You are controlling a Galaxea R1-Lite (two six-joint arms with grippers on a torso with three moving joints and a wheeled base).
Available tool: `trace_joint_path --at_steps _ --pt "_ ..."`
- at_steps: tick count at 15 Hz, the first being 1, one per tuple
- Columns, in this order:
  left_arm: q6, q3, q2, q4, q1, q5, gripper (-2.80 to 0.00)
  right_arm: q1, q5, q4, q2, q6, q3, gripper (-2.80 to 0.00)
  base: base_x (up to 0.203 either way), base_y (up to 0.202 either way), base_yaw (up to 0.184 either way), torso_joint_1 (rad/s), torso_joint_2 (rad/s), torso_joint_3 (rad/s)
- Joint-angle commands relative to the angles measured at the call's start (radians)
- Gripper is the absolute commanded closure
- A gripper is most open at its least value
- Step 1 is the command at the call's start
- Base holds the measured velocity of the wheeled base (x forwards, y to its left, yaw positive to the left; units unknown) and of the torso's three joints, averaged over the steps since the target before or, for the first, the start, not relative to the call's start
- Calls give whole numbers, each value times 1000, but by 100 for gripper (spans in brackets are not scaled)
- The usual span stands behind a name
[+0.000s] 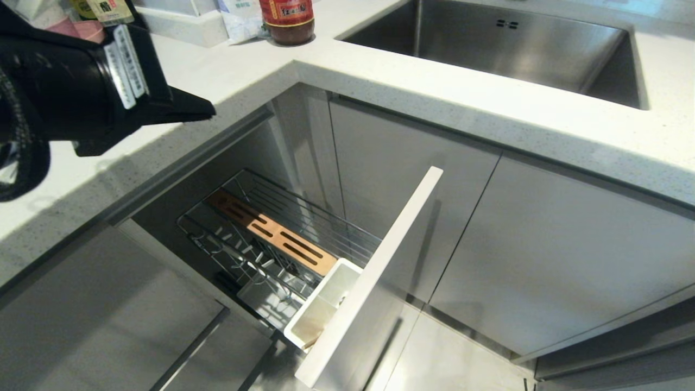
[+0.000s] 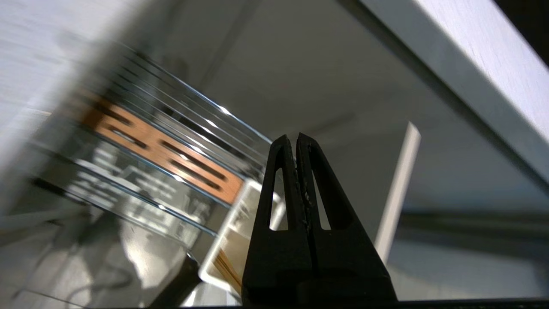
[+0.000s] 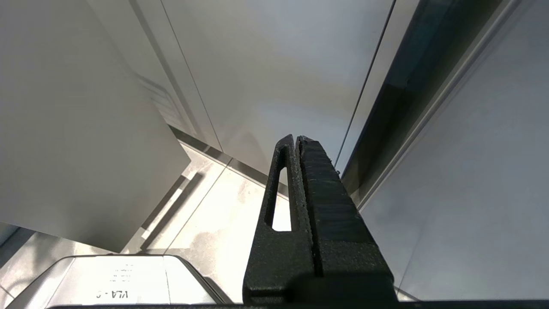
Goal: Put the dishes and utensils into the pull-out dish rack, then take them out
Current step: Close the cupboard
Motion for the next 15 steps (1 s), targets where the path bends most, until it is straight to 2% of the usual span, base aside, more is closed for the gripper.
trace_joint_path --at_steps 1,6,9,15 --pt "-1 3 42 24 -97 -22 0 0 0 1 -3 1 2 0 0 0 0 0 0 0" --pt "1 6 41 40 -162 -67 0 0 0 -1 -3 1 2 0 0 0 0 0 0 0" --pt "-11 9 81 88 -253 -68 0 0 0 0 -3 0 2 0 0 0 0 0 0 0" --pt "-33 43 174 95 -345 -68 0 0 0 0 -3 0 2 0 0 0 0 0 0 0"
